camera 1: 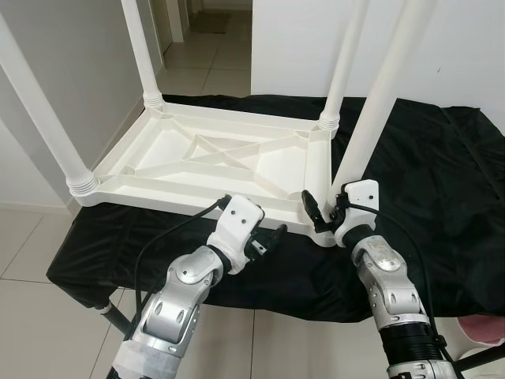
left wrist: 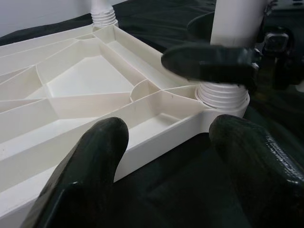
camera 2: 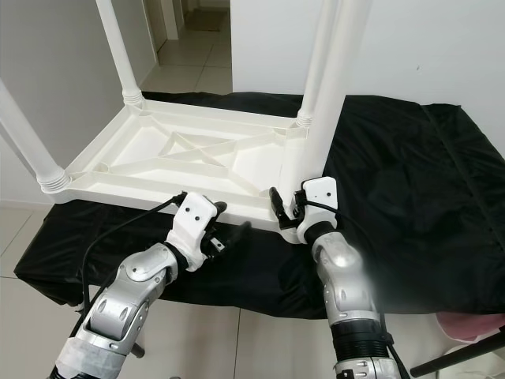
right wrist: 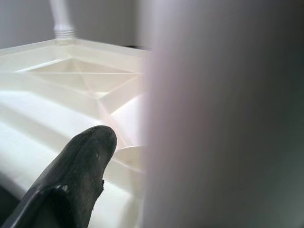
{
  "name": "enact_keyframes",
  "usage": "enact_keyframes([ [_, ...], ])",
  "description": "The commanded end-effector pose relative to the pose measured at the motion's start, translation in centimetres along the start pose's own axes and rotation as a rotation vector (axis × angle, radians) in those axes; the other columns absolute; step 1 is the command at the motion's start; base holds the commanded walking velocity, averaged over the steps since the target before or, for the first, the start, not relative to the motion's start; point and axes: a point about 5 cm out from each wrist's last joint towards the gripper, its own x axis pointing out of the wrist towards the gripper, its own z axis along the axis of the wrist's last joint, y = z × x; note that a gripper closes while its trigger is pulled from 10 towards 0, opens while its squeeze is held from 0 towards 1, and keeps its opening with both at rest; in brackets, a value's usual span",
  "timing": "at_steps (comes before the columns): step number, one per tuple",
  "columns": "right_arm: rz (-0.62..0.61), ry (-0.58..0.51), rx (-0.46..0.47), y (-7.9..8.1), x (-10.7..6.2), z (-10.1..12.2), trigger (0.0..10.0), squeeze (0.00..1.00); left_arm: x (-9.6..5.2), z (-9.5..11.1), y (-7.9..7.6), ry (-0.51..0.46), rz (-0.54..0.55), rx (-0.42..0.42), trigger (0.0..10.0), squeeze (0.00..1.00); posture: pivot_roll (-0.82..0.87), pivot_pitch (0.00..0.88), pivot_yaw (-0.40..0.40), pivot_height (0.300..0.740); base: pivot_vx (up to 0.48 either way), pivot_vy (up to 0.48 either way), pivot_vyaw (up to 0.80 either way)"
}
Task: Building children table
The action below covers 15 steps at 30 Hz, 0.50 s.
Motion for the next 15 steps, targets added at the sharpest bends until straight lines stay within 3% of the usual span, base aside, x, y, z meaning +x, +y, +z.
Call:
enact_keyframes([
  [1, 0.074, -0.002, -0.015, 0.1, 0.2, 0.1, 10.0, 0.00, 0.0, 0.1, 0.2, 0.001, -0.002, 0.006, 10.0, 0.00, 0.00, 0.020, 0.042, 0.740, 0.000, 0.000, 0.00],
  [9, 0.120, 0.011, -0.046, -0.7, -0.1, -0.1, 10.0, 0.00, 0.1, -0.1, 0.2, 0.003, -0.001, 0.012, 10.0, 0.00, -0.01, 0.018, 0.035, 0.740, 0.000, 0.000, 0.00],
  [13, 0.157, 0.008, -0.055, -0.9, -0.3, 0.0, 8.9, 0.00, 0.0, -0.1, 0.0, 0.005, -0.003, 0.012, 10.0, 0.00, -0.02, 0.036, 0.039, 0.740, 0.000, 0.000, 0.00],
  [14, 0.178, 0.013, -0.058, -1.0, -0.5, -0.2, 2.7, 0.00, -0.1, -0.1, -0.1, 0.005, -0.010, 0.011, 10.0, 0.00, -0.03, 0.047, 0.043, 0.740, 0.000, 0.000, 0.00],
  [15, 0.178, 0.013, -0.058, -1.0, -0.5, -0.2, 2.7, 0.00, -0.1, -0.1, -0.1, 0.005, -0.010, 0.011, 10.0, 0.00, -0.03, 0.047, 0.043, 0.740, 0.000, 0.000, 0.00],
])
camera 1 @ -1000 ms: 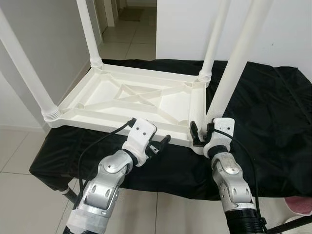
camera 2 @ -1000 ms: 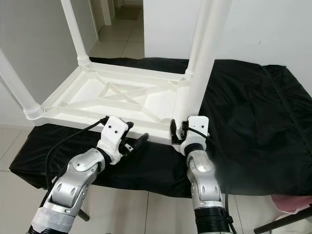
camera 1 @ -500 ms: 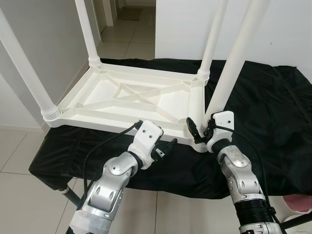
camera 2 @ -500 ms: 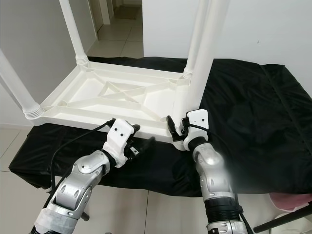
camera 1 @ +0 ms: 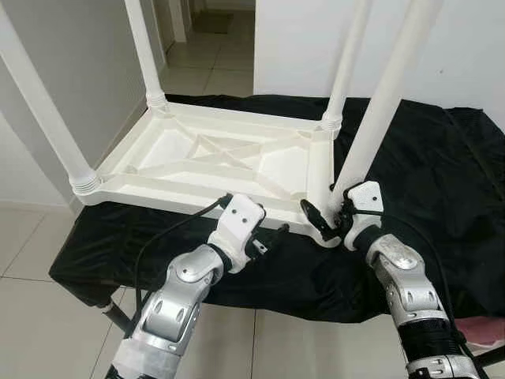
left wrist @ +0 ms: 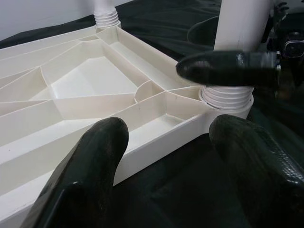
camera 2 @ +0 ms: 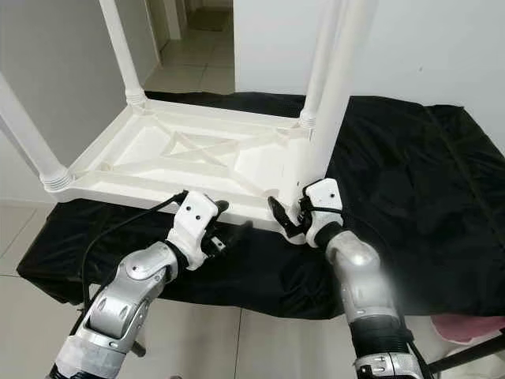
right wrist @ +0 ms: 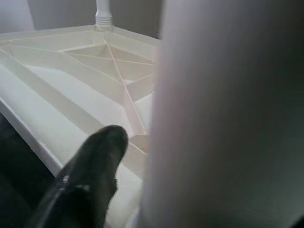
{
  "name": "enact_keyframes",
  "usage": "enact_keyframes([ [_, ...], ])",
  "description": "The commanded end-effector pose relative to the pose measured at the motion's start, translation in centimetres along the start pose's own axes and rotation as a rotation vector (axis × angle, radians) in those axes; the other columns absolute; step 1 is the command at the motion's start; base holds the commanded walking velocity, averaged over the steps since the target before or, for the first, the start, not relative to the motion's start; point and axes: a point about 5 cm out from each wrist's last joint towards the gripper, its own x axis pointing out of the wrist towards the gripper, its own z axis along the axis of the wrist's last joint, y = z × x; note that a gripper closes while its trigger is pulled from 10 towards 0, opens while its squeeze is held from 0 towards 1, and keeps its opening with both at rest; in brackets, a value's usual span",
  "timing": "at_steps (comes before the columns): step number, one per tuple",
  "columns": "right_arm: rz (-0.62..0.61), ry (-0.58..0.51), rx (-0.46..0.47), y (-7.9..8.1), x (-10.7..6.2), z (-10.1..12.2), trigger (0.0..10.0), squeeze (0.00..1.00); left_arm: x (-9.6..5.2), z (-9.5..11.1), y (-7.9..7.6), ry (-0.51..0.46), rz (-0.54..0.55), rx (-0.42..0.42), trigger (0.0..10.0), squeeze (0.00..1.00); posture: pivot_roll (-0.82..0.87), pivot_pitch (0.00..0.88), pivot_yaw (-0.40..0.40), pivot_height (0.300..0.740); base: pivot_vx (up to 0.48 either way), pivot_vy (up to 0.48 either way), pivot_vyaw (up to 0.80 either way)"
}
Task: Building children table
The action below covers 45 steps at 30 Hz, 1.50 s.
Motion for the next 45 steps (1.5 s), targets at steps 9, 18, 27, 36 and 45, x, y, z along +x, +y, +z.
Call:
enact_keyframes([
  [9, 0.046, 0.057, -0.016, -0.2, -0.9, -1.6, 3.7, 0.00, -0.5, -0.6, -0.7, 0.016, -0.046, 0.013, 10.0, 0.00, -0.04, 0.049, 0.062, 0.740, 0.000, 0.000, 0.00],
  [18, -0.054, 0.050, 0.117, 0.2, -1.4, -1.7, 10.0, 0.00, -0.7, -0.6, -0.6, 0.024, -0.059, 0.016, 10.0, 0.00, -0.05, 0.058, 0.100, 0.740, 0.000, 0.000, 0.00],
  [27, -0.134, 0.066, 0.178, 0.8, -1.1, -1.9, 10.0, 0.00, -0.2, -0.2, -0.3, 0.018, -0.077, 0.031, 10.0, 0.00, -0.07, 0.055, 0.121, 0.740, 0.000, 0.000, 0.00],
  [36, -0.186, 0.091, 0.165, 1.7, -0.9, -1.6, 10.0, 0.00, -0.3, -0.4, -0.5, 0.020, -0.079, 0.027, 10.0, 0.00, -0.07, 0.054, 0.094, 0.740, 0.000, 0.000, 0.00],
  [45, -0.274, 0.136, 0.206, 3.0, -0.8, -2.0, 10.0, 0.00, -0.3, -0.7, -0.9, 0.019, -0.075, 0.012, 10.0, 0.00, -0.06, 0.048, 0.074, 0.740, 0.000, 0.000, 0.00],
])
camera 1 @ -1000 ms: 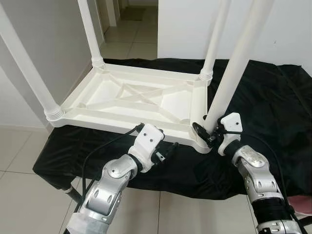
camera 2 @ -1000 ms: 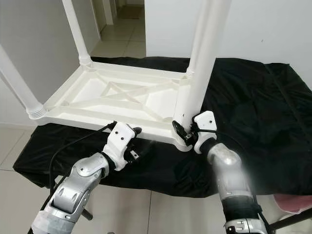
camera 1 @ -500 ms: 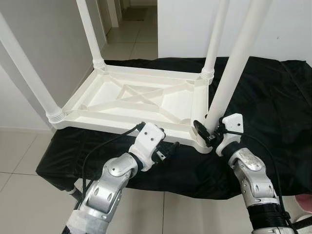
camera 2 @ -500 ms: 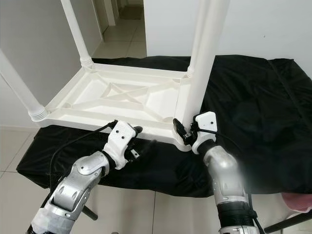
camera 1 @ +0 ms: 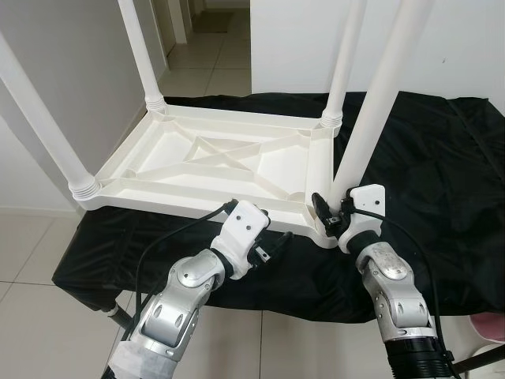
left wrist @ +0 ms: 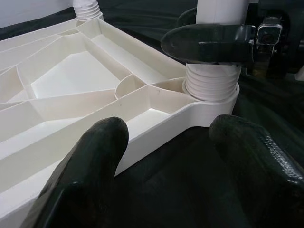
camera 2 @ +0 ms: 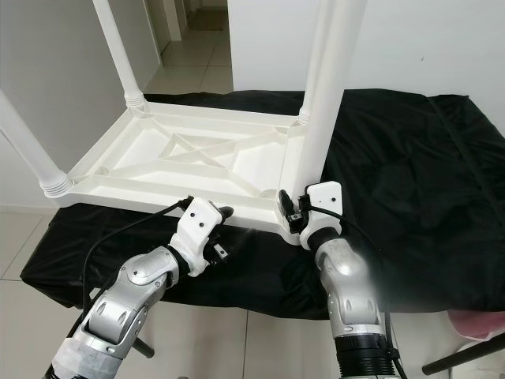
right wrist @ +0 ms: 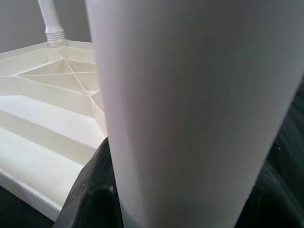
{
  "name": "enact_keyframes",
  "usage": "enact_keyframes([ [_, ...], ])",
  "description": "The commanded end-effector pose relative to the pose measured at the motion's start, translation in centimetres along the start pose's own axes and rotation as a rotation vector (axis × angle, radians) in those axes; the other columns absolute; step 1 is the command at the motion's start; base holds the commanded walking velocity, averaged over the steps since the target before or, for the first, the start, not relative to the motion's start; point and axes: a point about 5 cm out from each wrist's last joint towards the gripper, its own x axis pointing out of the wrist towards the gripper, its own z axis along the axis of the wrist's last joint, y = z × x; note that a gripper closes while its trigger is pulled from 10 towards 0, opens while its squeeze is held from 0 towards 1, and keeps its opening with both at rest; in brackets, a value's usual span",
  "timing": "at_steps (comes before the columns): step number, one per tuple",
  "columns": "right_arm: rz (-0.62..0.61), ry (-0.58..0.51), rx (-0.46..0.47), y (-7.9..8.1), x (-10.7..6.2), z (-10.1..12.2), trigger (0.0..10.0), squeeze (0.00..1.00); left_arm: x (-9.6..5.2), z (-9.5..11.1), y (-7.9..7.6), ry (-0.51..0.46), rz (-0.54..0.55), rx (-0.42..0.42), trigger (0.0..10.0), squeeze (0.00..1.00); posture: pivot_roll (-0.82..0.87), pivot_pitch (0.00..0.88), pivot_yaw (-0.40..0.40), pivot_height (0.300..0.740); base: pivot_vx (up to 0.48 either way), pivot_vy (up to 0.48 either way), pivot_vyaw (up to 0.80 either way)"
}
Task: Building children table
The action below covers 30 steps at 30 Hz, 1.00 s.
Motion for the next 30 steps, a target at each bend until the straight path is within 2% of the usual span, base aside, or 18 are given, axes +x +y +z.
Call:
enact_keyframes([
  [1, -0.057, 0.113, 0.071, 0.7, -0.5, -2.4, 10.0, 0.00, -0.2, -0.3, -0.2, 0.009, -0.012, -0.004, 10.0, 0.00, -0.06, 0.047, 0.064, 0.740, 0.000, 0.000, 0.00],
  [6, -0.234, 0.131, 0.149, 1.3, -0.8, -2.7, 10.0, 0.00, -0.4, -0.5, -0.1, 0.010, 0.014, -0.010, 10.0, 0.00, -0.04, 0.053, 0.050, 0.740, 0.000, 0.000, 0.00],
  [10, -0.299, 0.126, 0.185, 1.9, -1.0, -2.7, 10.0, 0.00, -0.6, -0.5, 0.0, 0.012, 0.026, -0.013, 10.0, 0.00, -0.03, 0.053, 0.045, 0.740, 0.000, 0.000, 0.00],
  [12, -0.365, 0.093, 0.249, 3.3, -1.2, -2.4, 10.0, 0.00, -0.9, -0.7, -0.1, 0.017, 0.039, -0.017, 10.0, 0.00, -0.02, 0.055, 0.037, 0.740, 0.000, 0.000, 0.00],
  [17, -0.349, 0.078, 0.284, 4.6, -1.0, -1.9, 10.0, 0.00, -1.0, -0.7, -0.1, 0.017, 0.048, -0.021, 10.0, 0.00, -0.02, 0.056, 0.040, 0.740, 0.000, 0.000, 0.00],
  [24, -0.282, 0.026, 0.244, 4.4, -0.9, -1.2, 10.0, 0.00, -1.1, -0.7, -0.1, 0.019, 0.050, -0.020, 10.0, 0.00, -0.02, 0.055, 0.050, 0.740, 0.000, 0.000, 0.00],
  [25, -0.268, 0.010, 0.228, 4.0, -0.8, -1.1, 10.0, 0.76, -1.0, -0.6, -0.1, 0.017, 0.048, -0.020, 10.0, 0.00, -0.02, 0.059, 0.052, 0.740, 0.000, 0.000, 0.00],
  [26, -0.261, -0.001, 0.217, 3.6, -0.8, -1.0, 10.0, 1.00, -1.0, -0.6, -0.1, 0.016, 0.046, -0.021, 10.0, 0.00, -0.02, 0.060, 0.053, 0.740, 0.000, 0.000, 0.00],
  [28, -0.261, -0.001, 0.217, 3.6, -0.8, -1.0, 10.0, 1.00, -1.0, -0.6, -0.1, 0.016, 0.046, -0.021, 10.0, 0.00, -0.02, 0.060, 0.053, 0.740, 0.000, 0.000, 0.00],
  [30, -0.235, -0.013, 0.189, 2.4, -0.7, -0.8, 10.0, 1.00, -0.9, -0.6, -0.2, 0.015, 0.042, -0.021, 10.0, 0.00, -0.02, 0.059, 0.054, 0.740, 0.000, 0.000, 0.00],
])
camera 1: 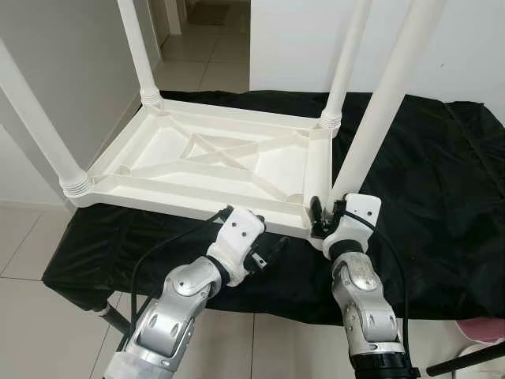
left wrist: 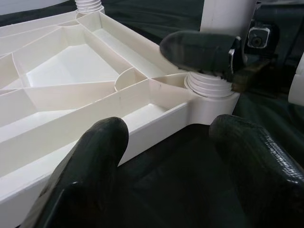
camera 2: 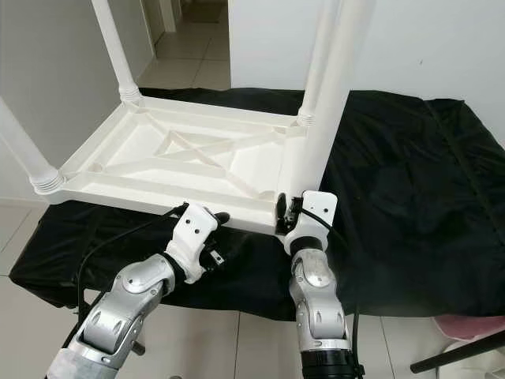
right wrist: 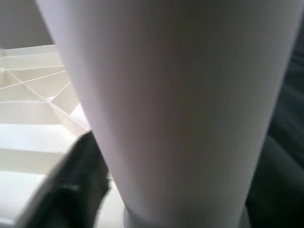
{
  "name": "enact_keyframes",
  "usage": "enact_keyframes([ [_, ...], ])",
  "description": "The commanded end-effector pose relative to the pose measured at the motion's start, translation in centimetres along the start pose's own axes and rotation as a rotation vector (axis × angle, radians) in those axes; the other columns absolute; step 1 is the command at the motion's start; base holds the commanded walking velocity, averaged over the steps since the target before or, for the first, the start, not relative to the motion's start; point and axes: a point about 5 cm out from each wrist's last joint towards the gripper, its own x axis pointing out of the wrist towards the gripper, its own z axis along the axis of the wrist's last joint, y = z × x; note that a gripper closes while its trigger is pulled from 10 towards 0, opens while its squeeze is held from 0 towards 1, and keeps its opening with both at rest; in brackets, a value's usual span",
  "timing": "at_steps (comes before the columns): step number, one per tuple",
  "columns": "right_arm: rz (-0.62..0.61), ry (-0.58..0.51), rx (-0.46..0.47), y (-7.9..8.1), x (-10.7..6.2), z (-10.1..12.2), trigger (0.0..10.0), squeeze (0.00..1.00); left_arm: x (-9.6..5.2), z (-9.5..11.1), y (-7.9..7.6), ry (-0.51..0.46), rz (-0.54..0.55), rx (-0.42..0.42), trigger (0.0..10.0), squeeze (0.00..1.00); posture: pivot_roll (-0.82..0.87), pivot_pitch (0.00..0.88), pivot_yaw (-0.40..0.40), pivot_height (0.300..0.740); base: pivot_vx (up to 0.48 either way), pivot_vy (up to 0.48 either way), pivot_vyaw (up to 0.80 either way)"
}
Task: Building children table
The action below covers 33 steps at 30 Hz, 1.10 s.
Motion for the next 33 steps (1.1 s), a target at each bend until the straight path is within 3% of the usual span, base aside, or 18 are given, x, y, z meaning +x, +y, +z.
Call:
enact_keyframes([
  [1, 0.025, 0.010, 0.007, -0.4, 0.1, -0.3, 10.0, 1.00, -0.1, -0.1, 0.0, 0.012, 0.027, -0.001, 10.0, 0.00, -0.02, 0.059, 0.054, 0.740, 0.000, 0.000, 0.00],
  [7, 0.089, 0.009, -0.018, -0.6, 0.4, -0.3, 10.0, 1.00, 0.0, 0.0, -0.1, 0.006, 0.026, -0.005, 10.0, 0.00, -0.02, 0.054, 0.053, 0.740, 0.000, 0.000, 0.00],
  [8, 0.110, 0.005, -0.023, -0.8, 0.5, -0.3, 10.0, 0.00, 0.1, 0.1, -0.1, 0.003, 0.027, -0.005, 10.0, 0.00, -0.02, 0.054, 0.053, 0.740, 0.000, 0.000, 0.00],
  [21, 0.292, -0.027, -0.088, -1.3, 1.1, 0.1, 10.0, 0.00, 0.3, 0.3, 0.0, 0.003, 0.032, -0.008, 10.0, 0.00, -0.02, 0.044, 0.056, 0.740, 0.000, 0.000, 0.00],
  [31, 0.412, -0.034, -0.143, -2.4, 1.6, 0.5, 10.0, 0.00, 0.4, 0.3, -0.1, 0.002, 0.027, -0.010, 10.0, 0.00, -0.03, 0.045, 0.058, 0.740, 0.000, 0.000, 0.00],
  [33, 0.486, -0.030, -0.188, -3.1, 1.9, 0.9, 10.0, 0.00, 0.6, 0.3, -0.1, -0.001, 0.025, -0.011, 10.0, 0.00, -0.04, 0.049, 0.061, 0.740, 0.000, 0.000, 0.00],
])
